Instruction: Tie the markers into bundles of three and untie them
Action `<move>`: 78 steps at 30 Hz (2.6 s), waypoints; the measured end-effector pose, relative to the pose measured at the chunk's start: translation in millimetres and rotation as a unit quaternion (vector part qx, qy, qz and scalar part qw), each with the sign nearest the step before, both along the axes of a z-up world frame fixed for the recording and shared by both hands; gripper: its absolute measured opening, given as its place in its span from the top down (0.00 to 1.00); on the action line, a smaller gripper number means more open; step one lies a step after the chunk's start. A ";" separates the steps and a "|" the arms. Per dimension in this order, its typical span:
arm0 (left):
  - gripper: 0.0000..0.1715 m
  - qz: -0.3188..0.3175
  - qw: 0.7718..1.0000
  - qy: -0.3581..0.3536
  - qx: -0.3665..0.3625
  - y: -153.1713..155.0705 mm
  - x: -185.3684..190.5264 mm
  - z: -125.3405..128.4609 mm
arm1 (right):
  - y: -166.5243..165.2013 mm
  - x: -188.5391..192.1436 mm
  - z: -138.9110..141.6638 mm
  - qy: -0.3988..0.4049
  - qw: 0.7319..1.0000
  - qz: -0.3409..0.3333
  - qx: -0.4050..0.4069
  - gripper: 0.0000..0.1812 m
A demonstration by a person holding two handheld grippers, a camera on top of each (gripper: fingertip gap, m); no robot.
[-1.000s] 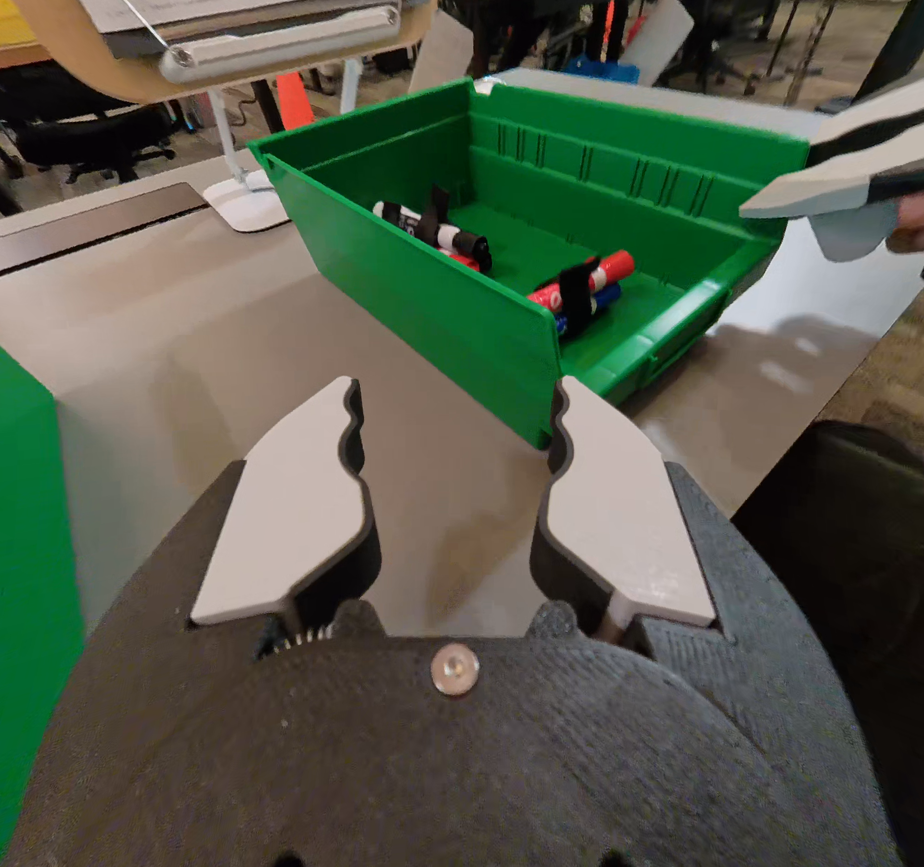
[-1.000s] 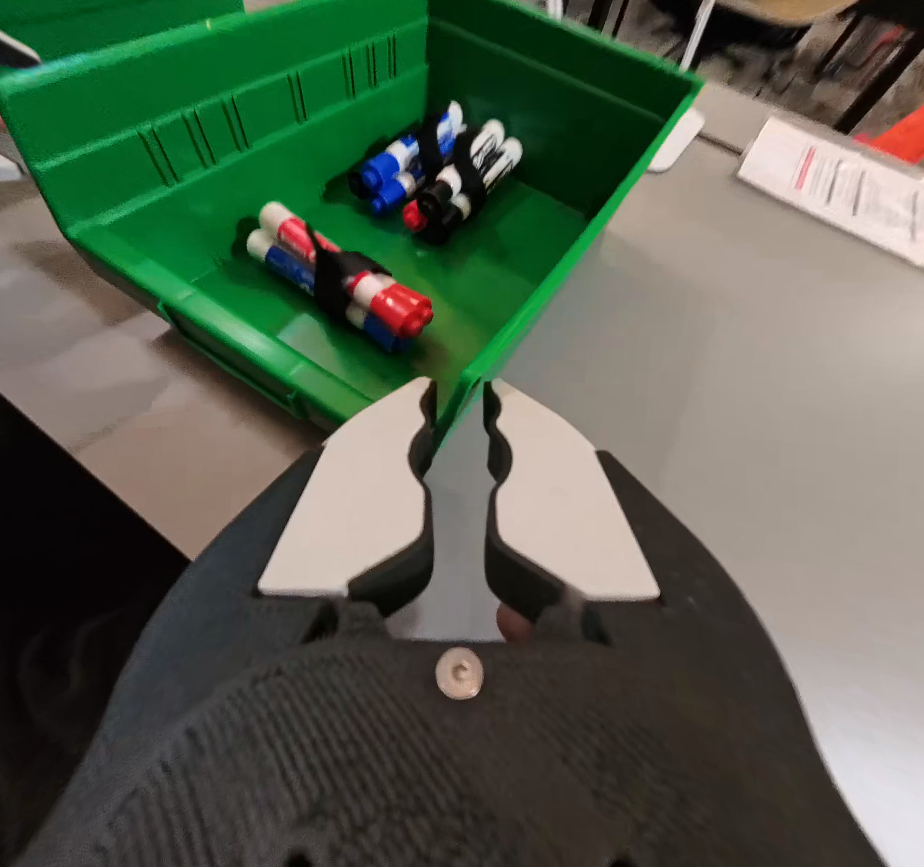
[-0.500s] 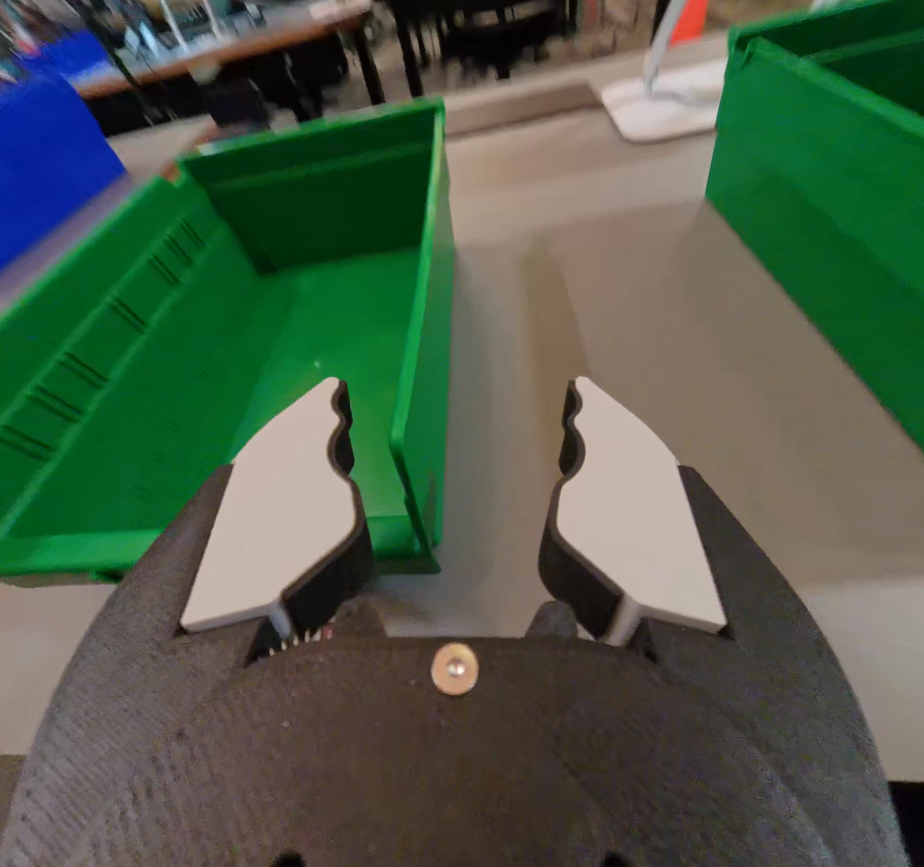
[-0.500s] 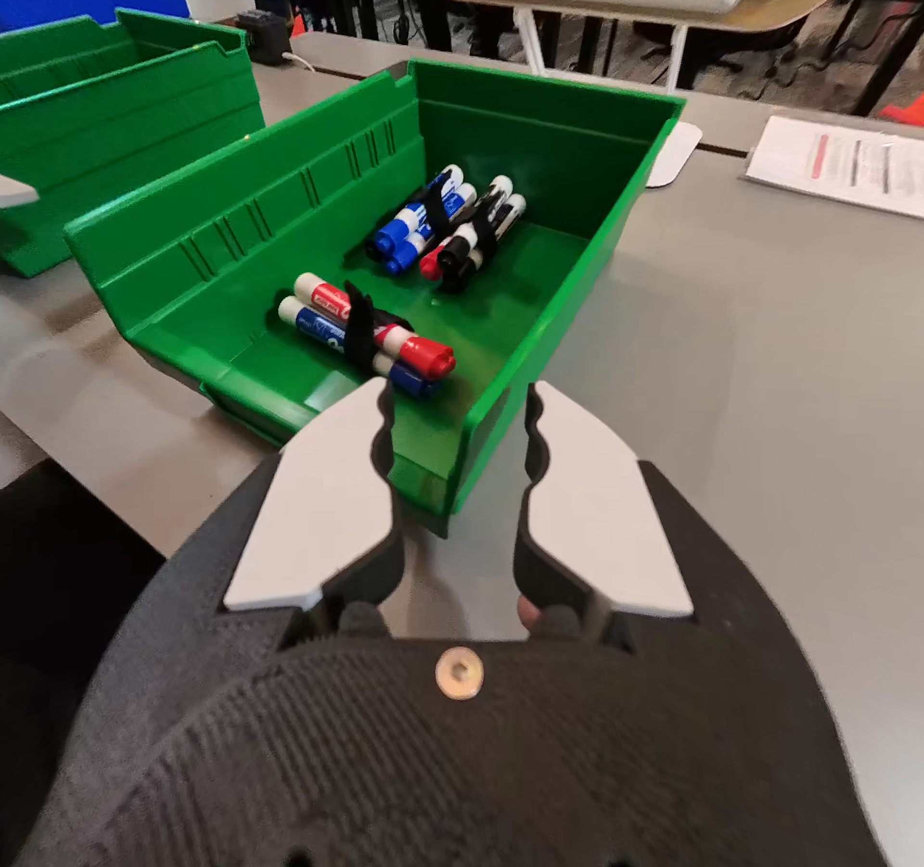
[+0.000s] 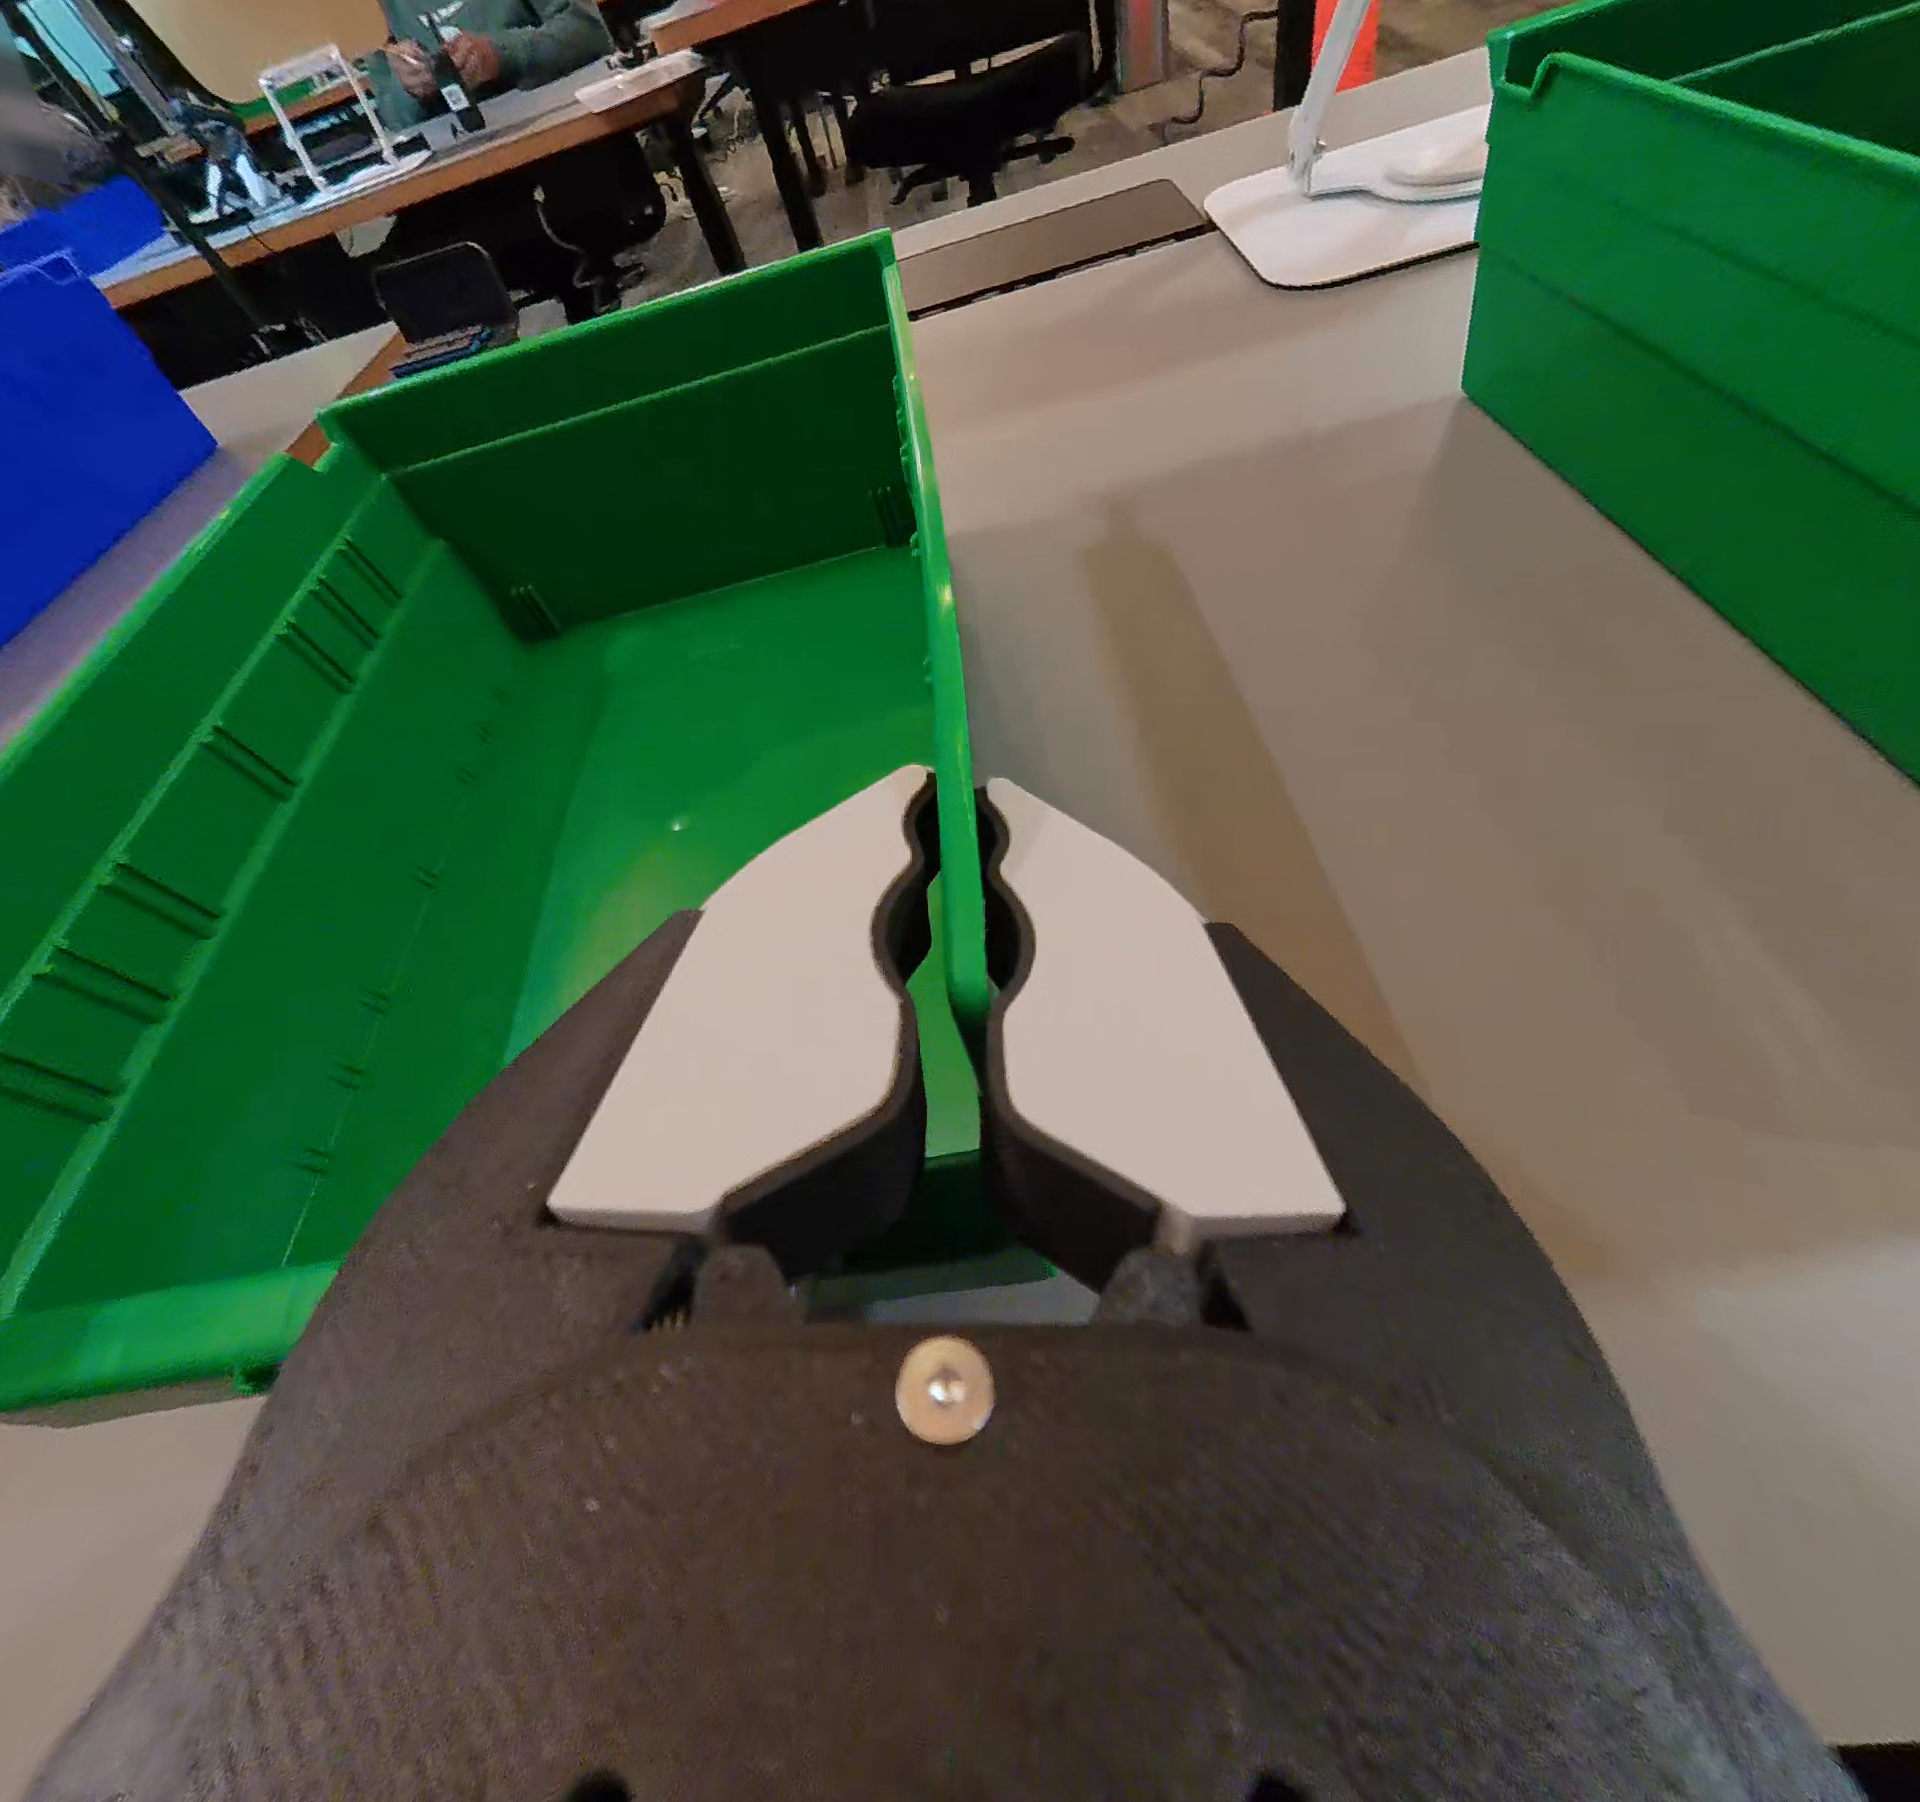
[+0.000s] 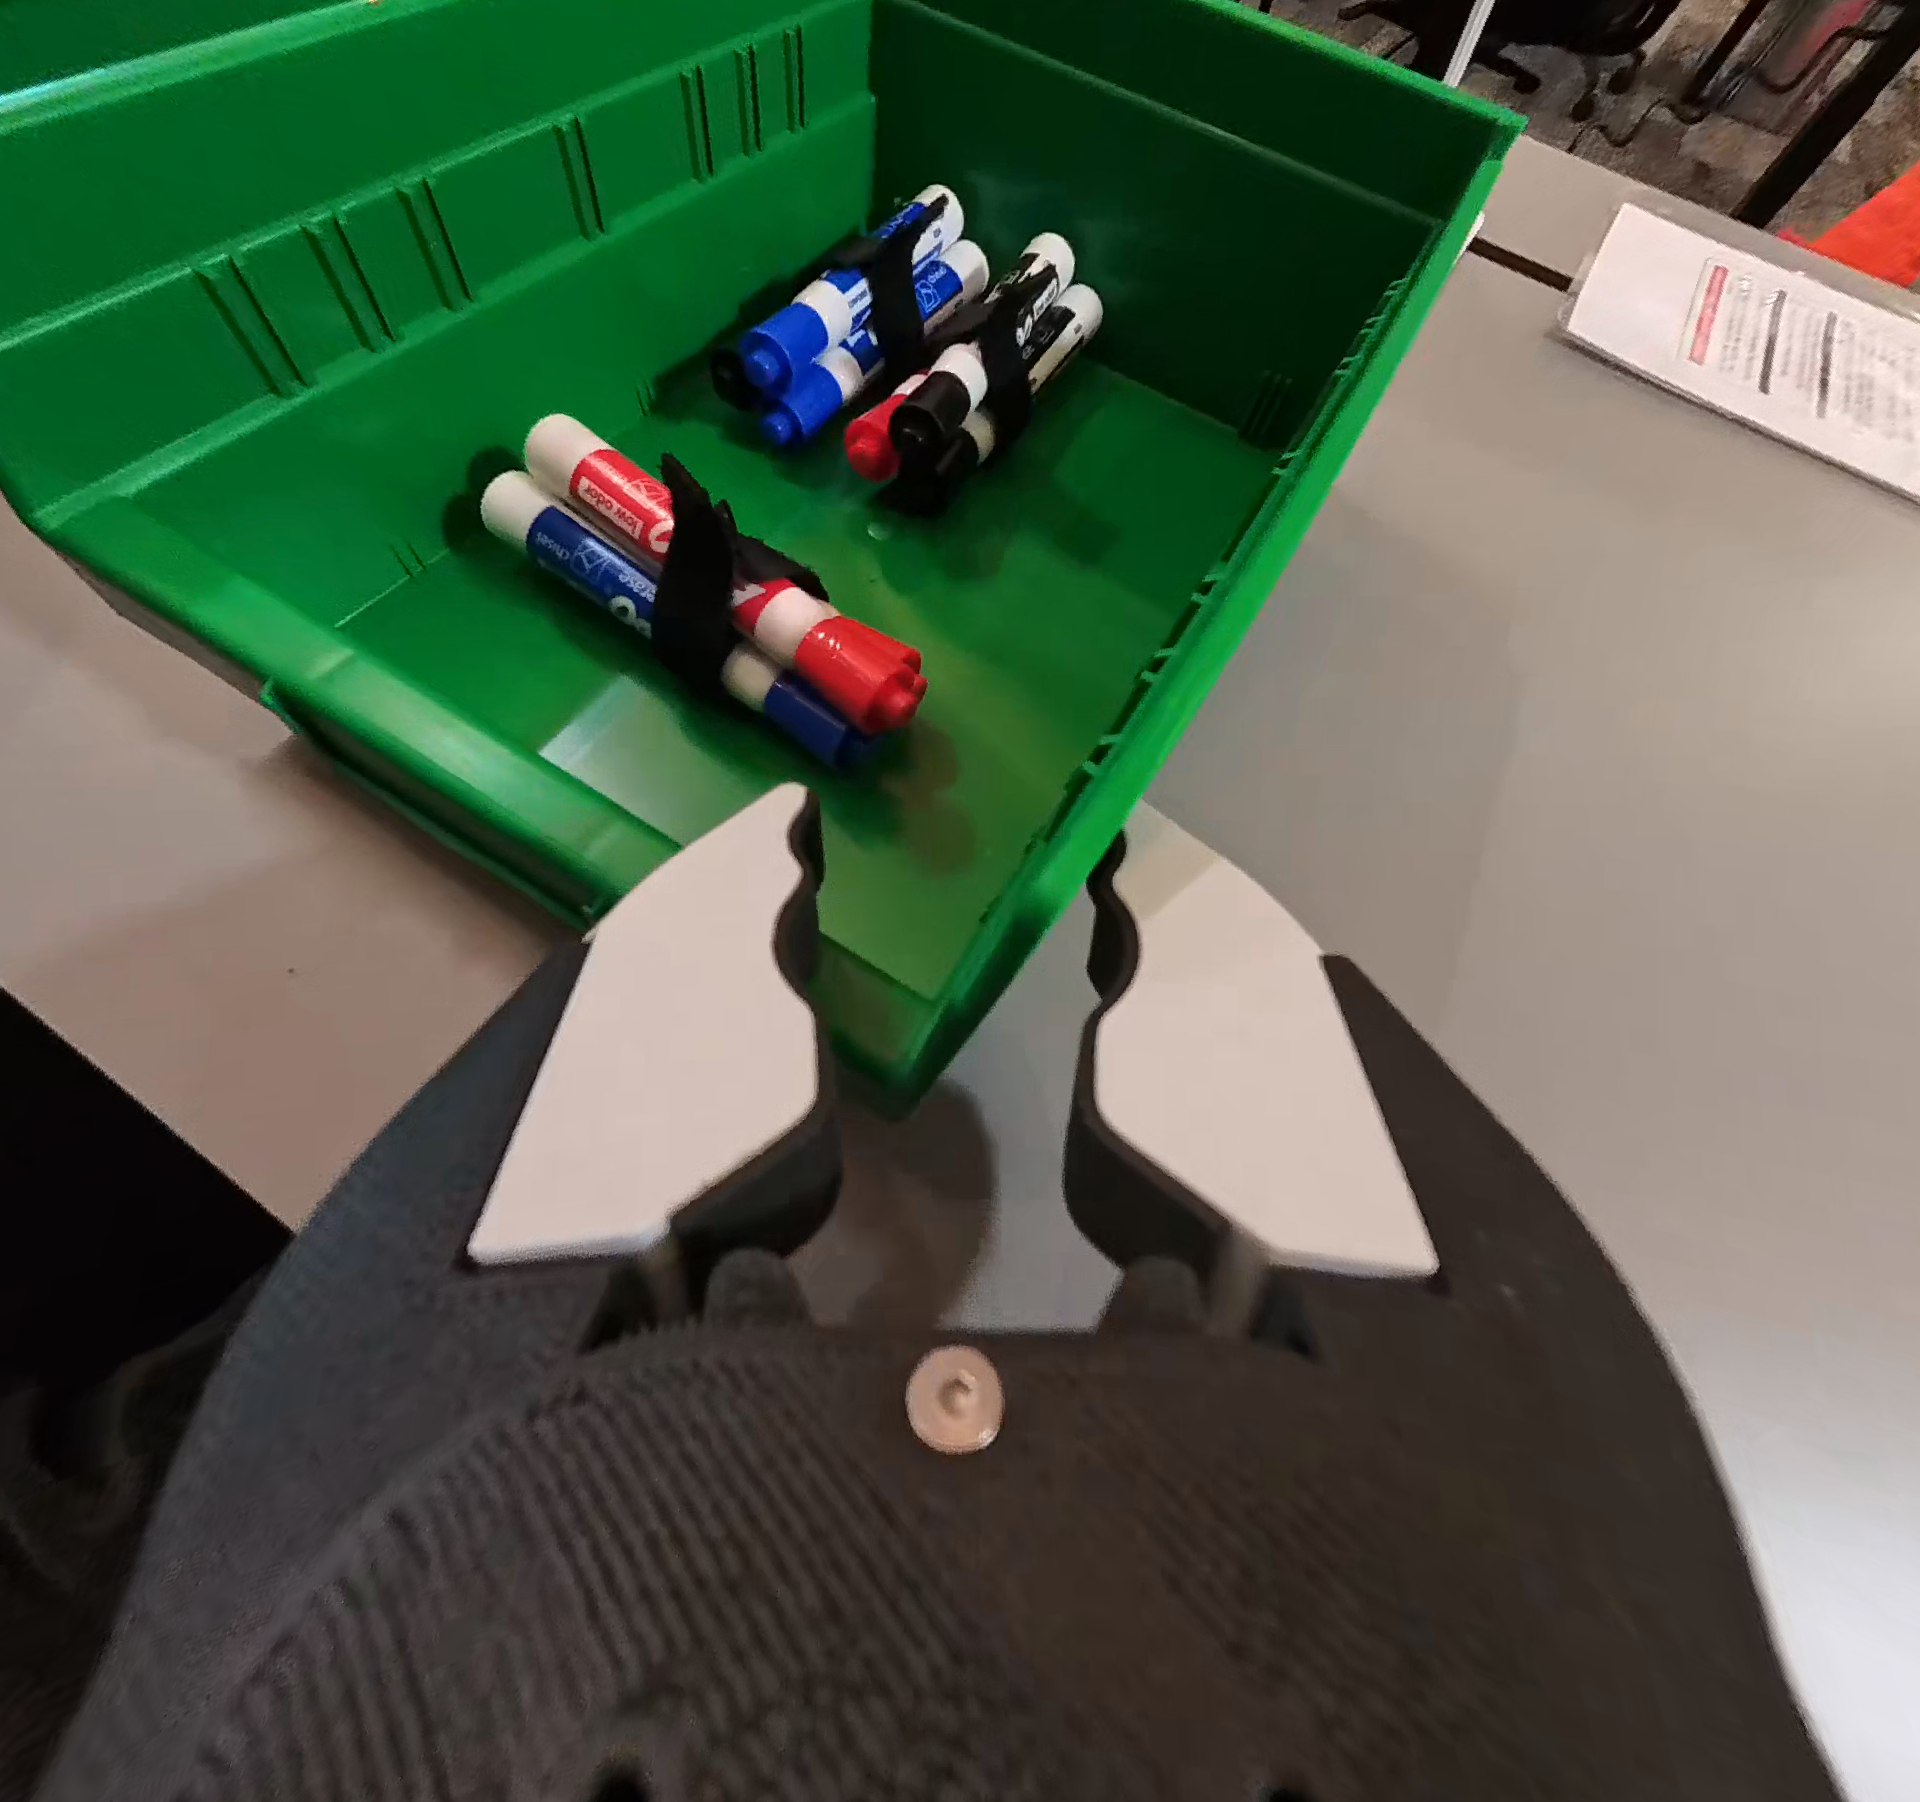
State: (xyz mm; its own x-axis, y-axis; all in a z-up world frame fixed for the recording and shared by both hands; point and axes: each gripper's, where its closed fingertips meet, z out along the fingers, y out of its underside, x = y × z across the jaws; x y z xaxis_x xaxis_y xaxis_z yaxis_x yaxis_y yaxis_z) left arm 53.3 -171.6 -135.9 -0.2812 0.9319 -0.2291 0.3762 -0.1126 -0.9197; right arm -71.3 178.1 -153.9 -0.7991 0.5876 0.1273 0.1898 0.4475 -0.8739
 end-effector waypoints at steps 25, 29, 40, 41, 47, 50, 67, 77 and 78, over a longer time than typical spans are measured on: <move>0.83 -0.017 0.999 0.012 -0.026 8.2 -4.1 6.5 | -1.0 -8.8 24.4 0.033 0.997 -0.032 -0.055 0.73; 0.76 -0.014 0.999 -0.002 -0.031 7.9 -5.3 0.5 | -1.7 -9.7 19.5 0.025 0.998 -0.037 -0.048 0.71; 0.75 -0.016 0.999 -0.004 -0.046 5.3 -7.4 -3.9 | -5.6 -9.6 8.4 -0.009 0.998 -0.040 -0.041 0.70; 0.78 -0.012 0.998 -0.011 -0.053 3.6 -6.9 -5.3 | -5.7 -9.6 8.3 -0.010 0.998 -0.040 -0.041 0.70; 0.90 -0.006 0.997 -0.026 -0.070 -1.8 -5.8 -8.0 | -5.6 -9.7 8.4 -0.009 0.998 -0.040 -0.039 0.70; 0.94 -0.006 0.997 -0.020 -0.070 -2.5 -6.1 -6.3 | -5.5 -9.9 8.5 -0.011 0.998 -0.040 -0.041 0.70; 0.97 0.003 0.999 0.030 -0.044 -8.7 2.7 29.0 | 11.1 -28.3 13.7 -0.071 0.986 -0.120 -0.088 0.95; 0.97 0.018 0.995 0.053 -0.087 -16.3 17.8 66.1 | -32.5 -9.3 14.0 -0.076 0.986 -0.111 -0.100 0.96; 0.97 0.020 0.994 0.057 -0.093 -17.3 22.3 76.0 | -41.2 -7.2 14.0 -0.078 0.986 -0.110 -0.103 0.96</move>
